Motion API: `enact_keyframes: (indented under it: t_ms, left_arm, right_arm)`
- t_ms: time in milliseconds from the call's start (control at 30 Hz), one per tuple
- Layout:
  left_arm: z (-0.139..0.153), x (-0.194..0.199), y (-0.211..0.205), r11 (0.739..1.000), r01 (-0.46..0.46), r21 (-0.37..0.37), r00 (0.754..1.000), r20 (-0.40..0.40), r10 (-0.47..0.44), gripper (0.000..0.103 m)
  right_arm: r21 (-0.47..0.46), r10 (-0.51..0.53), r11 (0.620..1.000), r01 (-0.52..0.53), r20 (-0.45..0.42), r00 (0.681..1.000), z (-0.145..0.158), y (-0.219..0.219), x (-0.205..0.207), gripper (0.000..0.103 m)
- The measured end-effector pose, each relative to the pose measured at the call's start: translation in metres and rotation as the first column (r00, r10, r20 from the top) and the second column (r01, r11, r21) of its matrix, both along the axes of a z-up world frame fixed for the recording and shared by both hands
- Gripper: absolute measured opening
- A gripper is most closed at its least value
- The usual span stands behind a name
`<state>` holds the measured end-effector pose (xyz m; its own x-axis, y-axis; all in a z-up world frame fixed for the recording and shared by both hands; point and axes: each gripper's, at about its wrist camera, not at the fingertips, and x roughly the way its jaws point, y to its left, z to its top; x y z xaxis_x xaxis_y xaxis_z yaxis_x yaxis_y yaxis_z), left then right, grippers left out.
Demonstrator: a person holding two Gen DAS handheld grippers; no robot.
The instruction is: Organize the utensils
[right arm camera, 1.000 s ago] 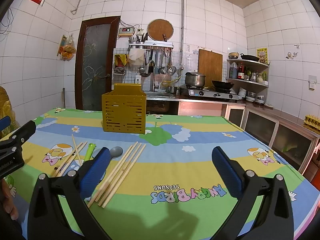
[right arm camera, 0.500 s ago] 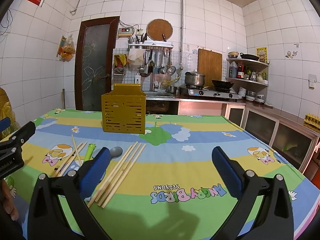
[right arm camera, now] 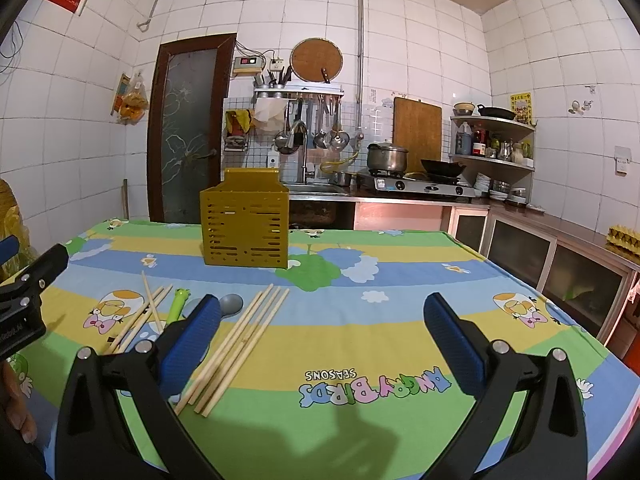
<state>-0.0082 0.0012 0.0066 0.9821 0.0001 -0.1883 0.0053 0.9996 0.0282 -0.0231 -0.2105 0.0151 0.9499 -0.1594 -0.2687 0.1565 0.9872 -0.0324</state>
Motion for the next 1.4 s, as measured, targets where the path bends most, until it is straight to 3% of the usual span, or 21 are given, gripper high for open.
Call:
enact_keyframes:
  t_ms: [1000,1200,1400]
  left_arm:
    - [0.0,-0.002,-0.001,1.0,0.002,0.005,1.0,0.022,-0.002,0.098]
    - [-0.002,0.001,-0.002,1.0,-0.007,0.007,1.0,-0.005,0.007,0.098]
    - [-0.005,0.022,0.0,1.0,0.005,0.009,0.994,-0.106,-0.004,0.098]
  right_arm:
    - [0.002,-0.018,1.0,0.018,-0.007,1.0,-0.001,-0.005,-0.001,0.099]
    - [0.038,-0.014,0.999,0.016,-0.045,0.999,-0.003,-0.011,0.005,0.099]
    - [0.108,0.026,0.994,-0.013,-0.115,0.993,-0.005,-0.019,0.024,0.099]
